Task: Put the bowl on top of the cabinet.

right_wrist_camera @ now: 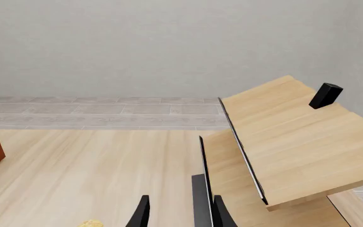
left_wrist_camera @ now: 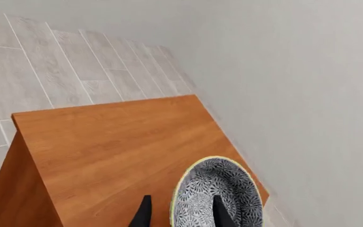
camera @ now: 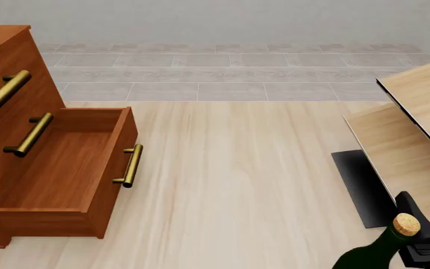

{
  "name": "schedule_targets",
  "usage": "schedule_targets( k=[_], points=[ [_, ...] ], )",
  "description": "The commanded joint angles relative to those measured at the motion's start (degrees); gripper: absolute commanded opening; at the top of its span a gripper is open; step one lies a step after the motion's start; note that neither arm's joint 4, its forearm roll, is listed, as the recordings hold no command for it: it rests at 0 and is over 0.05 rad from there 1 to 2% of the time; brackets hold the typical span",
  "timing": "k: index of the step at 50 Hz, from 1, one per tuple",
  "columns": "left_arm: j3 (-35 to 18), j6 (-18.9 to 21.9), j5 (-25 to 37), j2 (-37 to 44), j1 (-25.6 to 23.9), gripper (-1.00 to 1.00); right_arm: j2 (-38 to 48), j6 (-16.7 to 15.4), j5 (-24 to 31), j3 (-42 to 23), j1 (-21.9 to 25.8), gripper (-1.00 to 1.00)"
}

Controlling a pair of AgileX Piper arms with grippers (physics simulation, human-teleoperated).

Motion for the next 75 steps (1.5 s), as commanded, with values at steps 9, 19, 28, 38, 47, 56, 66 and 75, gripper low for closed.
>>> schedule_targets(
  k=[9, 19, 28, 38, 47, 56, 66, 75],
  points=[
    [-0.1, 1.6, -0.2, -0.3, 3.3, 1.00, 0.0, 0.0, 0.0, 0.0, 0.0, 1.00],
    [0.4, 2.4, -0.7, -2.5, 4.3, 1.00, 0.0, 0.0, 0.0, 0.0, 0.0, 1.00],
    [1.3, 2.8, -0.2, -6.4, 4.0, 1.00, 0.0, 0.0, 0.0, 0.0, 0.0, 1.00],
    [2.8, 3.4, 0.4, -9.7, 2.1, 1.00, 0.0, 0.0, 0.0, 0.0, 0.0, 1.00],
    [3.1, 4.2, 1.6, -12.8, 0.1, 1.00, 0.0, 0.0, 0.0, 0.0, 0.0, 1.00],
    [3.4, 4.0, 2.3, -14.5, -0.6, 1.00, 0.0, 0.0, 0.0, 0.0, 0.0, 1.00],
    [3.7, 4.2, 3.2, -16.5, -1.5, 1.00, 0.0, 0.0, 0.0, 0.0, 0.0, 1.00],
    [3.8, 4.5, 4.4, -18.7, -3.3, 1.00, 0.0, 0.0, 0.0, 0.0, 0.0, 1.00]
  ],
)
